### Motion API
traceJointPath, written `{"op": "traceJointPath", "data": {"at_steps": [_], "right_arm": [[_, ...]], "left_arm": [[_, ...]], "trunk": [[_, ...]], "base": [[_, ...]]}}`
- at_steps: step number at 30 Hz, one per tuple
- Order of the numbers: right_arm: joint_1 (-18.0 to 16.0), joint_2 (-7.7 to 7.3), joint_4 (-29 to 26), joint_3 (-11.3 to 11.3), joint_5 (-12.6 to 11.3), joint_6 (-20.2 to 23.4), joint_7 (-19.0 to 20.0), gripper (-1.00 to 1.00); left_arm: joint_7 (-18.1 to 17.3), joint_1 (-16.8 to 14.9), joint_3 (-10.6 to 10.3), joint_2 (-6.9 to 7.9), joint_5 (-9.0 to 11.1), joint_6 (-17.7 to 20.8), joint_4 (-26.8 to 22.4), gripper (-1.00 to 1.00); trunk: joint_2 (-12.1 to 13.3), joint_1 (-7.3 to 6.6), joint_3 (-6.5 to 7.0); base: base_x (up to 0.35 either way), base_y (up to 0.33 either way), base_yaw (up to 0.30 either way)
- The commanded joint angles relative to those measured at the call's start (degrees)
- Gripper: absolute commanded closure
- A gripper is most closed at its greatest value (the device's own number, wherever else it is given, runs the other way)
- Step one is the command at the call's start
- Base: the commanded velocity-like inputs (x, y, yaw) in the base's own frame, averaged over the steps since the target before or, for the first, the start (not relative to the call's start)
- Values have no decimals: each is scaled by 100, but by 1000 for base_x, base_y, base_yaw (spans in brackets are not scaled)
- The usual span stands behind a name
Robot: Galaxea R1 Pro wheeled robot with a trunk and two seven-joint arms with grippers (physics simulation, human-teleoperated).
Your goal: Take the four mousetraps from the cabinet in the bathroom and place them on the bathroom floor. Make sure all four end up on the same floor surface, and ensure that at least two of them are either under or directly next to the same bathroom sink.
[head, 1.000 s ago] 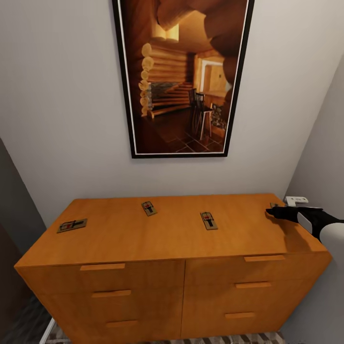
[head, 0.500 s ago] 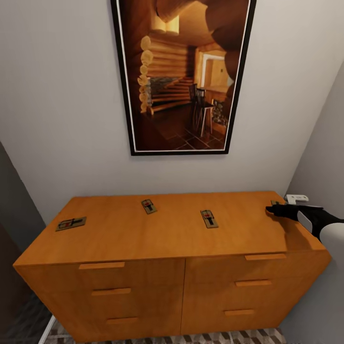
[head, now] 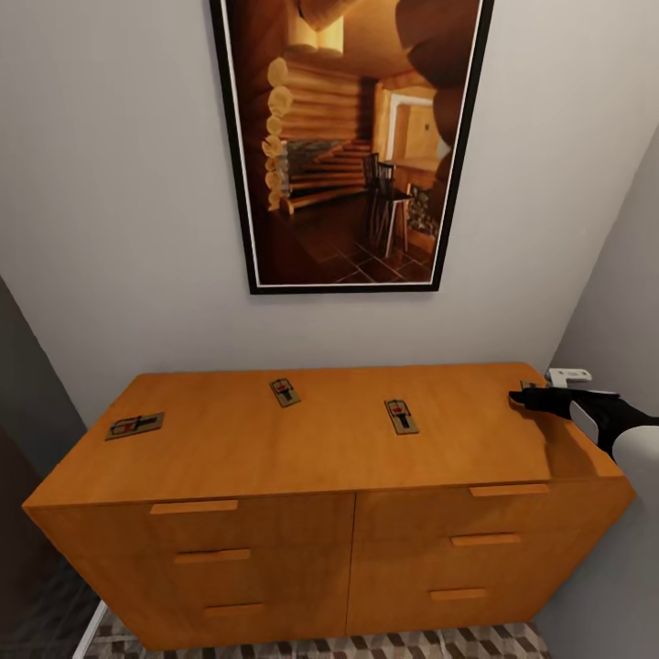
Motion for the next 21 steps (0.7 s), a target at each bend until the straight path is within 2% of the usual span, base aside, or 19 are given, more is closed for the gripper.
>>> {"op": "traceJointPath", "data": {"at_steps": [1,14,15,21], "right_arm": [[6,-3,375,103,30,27,26,-100],[40,-3,377,103,30,-120,21,-100],[51,-3,375,103,30,-125,20,100],[93,-3,373,103,30,-153,17,100]], "left_arm": [[11,-11,-36,-2,-4,-38,24,-100],[11,-11,-36,-1,-4,-38,25,-100],[11,-11,-36,-2,-4,-38,25,-100],[11,-11,-36,0,-4,-38,24,-100]], "trunk": [[-2,1,-8],[-2,1,-11],[-2,1,-11],[-2,1,-11]], "base": [[0,0,0],[0,0,0],[0,0,0],[0,0,0]]}}
